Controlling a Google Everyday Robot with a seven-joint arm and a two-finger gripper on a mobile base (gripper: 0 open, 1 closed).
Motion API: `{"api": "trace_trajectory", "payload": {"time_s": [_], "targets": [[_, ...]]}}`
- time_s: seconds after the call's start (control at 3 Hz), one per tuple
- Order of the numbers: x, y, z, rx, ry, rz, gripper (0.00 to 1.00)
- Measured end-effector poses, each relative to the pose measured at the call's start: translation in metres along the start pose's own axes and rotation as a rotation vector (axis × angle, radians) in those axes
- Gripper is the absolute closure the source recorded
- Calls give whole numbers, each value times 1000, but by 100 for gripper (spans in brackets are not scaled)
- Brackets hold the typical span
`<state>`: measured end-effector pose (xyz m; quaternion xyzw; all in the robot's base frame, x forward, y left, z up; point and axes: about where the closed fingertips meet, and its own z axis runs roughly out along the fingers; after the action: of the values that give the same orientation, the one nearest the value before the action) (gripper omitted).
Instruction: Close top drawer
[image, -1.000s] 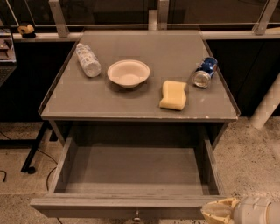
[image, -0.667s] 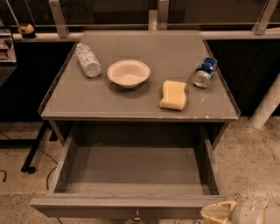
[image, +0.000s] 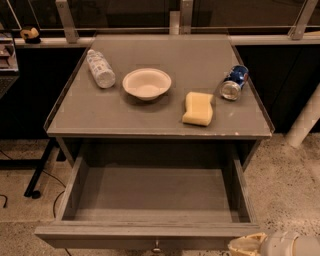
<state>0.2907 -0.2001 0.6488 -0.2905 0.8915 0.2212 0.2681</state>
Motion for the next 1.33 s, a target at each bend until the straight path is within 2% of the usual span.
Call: {"api": "trace_trajectory", "payload": {"time_s": [0.33, 0.67, 1.33], "targets": [[-2, -9, 12, -10, 16, -4, 100], [-15, -21, 26, -25, 25, -38, 100], [-66, -50, 49, -7, 20, -143, 100]]}}
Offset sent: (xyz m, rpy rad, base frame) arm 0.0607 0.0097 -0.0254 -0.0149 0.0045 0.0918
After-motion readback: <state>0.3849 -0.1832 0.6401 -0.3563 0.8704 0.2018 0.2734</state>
